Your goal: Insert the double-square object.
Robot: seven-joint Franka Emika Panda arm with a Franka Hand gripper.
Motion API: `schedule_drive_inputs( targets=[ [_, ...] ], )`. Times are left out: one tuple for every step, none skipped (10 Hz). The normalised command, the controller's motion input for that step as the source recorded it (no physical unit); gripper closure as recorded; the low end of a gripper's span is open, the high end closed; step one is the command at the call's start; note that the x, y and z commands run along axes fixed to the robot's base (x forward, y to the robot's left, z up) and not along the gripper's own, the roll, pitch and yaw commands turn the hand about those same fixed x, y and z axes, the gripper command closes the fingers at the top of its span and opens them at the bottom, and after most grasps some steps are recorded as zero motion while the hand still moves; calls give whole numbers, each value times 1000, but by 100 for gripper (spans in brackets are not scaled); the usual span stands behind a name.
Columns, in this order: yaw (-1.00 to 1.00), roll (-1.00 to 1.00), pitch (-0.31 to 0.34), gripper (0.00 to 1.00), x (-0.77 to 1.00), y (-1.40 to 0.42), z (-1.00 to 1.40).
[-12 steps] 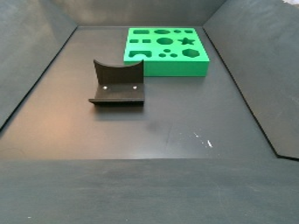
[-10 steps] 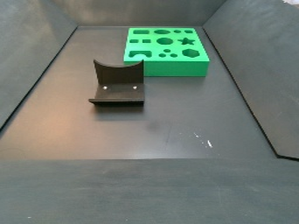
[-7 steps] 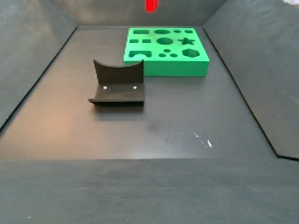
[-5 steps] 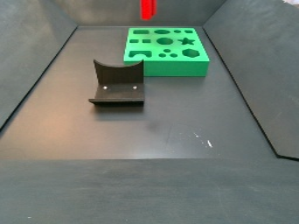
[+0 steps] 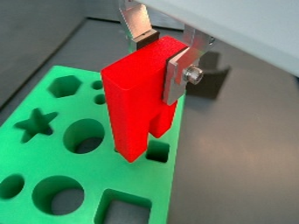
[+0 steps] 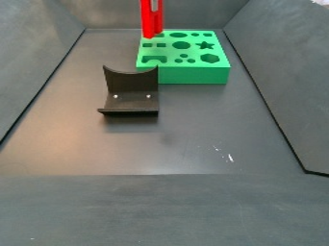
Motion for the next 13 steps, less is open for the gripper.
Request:
schedule_drive_inputs(
  targets=[
    [-1000, 0, 0, 100, 0, 0, -254],
    [-1000, 0, 0, 100, 0, 0, -249],
    [-1000, 0, 0, 100, 0, 0, -246],
    [-1000, 0, 0, 100, 0, 0, -251],
    [-1000, 0, 0, 100, 0, 0, -249],
    [-1000, 0, 0, 100, 0, 0, -243],
    [-1000, 0, 0, 100, 0, 0, -240],
    [-1000, 0, 0, 100, 0, 0, -234],
    [-1000, 0, 0, 100, 0, 0, -214],
    [-1000, 0, 0, 100, 0, 0, -211],
    [-1000, -1, 0, 100, 0, 0, -197],
    [-971, -57, 0, 100, 129, 0, -54],
    [-660, -60, 0, 100, 471, 0, -37]
  ],
)
